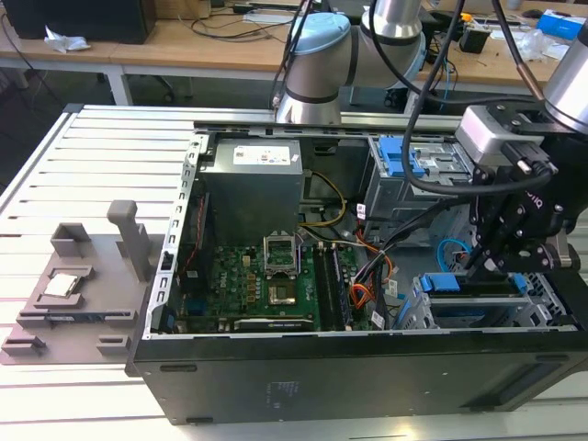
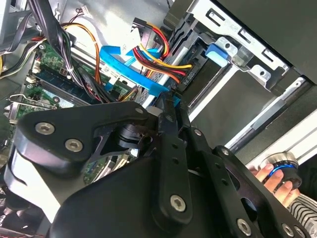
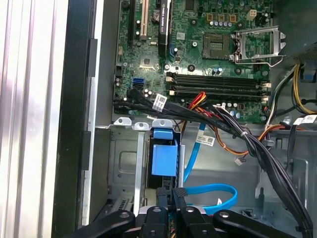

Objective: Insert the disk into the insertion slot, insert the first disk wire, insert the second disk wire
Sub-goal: 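Insert the second disk wire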

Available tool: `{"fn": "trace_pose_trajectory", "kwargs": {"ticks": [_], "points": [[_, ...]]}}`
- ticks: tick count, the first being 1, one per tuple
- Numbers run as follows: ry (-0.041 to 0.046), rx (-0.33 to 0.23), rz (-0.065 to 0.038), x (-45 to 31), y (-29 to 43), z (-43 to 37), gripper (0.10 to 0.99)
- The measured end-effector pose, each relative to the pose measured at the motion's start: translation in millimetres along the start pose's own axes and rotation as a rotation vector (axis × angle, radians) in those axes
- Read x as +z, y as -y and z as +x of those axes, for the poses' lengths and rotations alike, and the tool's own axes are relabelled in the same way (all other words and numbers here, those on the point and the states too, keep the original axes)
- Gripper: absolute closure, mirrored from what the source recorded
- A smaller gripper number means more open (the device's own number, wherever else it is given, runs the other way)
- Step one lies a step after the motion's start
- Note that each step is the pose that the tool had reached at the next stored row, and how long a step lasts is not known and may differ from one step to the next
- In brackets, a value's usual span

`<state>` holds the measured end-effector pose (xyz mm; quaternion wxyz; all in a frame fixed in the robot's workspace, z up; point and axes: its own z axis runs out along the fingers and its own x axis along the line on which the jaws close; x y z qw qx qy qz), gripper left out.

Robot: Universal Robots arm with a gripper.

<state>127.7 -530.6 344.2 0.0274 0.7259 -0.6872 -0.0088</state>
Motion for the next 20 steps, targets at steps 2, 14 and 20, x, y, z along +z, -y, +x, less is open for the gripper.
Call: {"fn": "trace_pose_trajectory", "kwargs": {"ticks": [2, 14, 20], "points": [[0.0027, 0.000, 0.000, 1.0, 0.0, -0.1, 0.925], [0.0112, -0.001, 0.000, 8.3, 0.2, 5.1, 0.851], [0.0105, -0.001, 0.000, -17.6, -1.0, 3.3, 0.851]]}}
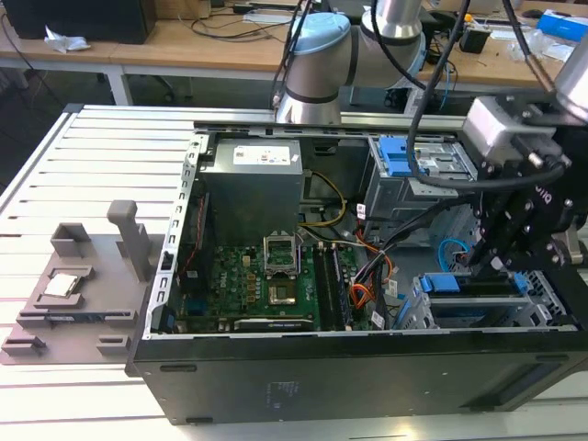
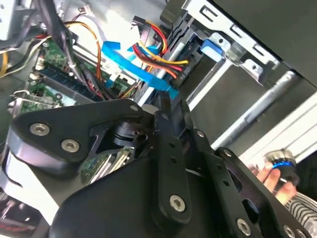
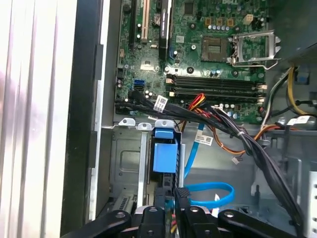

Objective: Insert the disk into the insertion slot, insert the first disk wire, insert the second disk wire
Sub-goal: 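Insert the second disk wire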

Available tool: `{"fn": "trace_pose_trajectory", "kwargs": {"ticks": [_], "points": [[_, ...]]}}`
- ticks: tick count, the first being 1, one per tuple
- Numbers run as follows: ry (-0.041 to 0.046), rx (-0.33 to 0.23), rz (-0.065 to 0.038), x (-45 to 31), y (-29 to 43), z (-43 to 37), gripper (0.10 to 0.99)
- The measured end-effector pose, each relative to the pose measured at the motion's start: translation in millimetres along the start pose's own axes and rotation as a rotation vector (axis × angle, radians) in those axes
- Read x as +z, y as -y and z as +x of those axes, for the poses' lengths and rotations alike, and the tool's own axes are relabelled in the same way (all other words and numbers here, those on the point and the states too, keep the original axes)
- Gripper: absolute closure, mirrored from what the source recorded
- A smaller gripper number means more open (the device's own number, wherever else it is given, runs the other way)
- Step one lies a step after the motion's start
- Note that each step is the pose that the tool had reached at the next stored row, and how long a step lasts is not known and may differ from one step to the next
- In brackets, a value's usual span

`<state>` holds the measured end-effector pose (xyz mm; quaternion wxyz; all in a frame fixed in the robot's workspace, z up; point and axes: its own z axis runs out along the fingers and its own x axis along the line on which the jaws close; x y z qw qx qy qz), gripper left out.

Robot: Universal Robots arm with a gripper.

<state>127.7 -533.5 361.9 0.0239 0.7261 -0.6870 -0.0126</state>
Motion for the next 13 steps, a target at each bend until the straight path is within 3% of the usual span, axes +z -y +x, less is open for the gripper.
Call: {"fn": "trace_pose_trajectory", "kwargs": {"ticks": [1, 3, 4, 6, 13], "points": [[-0.0004, 0.000, 0.000, -5.4, -0.2, -1.4, 0.863], [-0.0026, 0.000, 0.000, -16.9, -0.6, -5.0, 0.980], [-0.0039, 0.000, 0.000, -21.5, -0.8, -6.2, 0.980], [-0.0085, 0.000, 0.000, -41.6, -1.6, -8.8, 0.980], [-0.0084, 0.000, 0.000, -43.2, -1.7, -8.7, 0.980]]}}
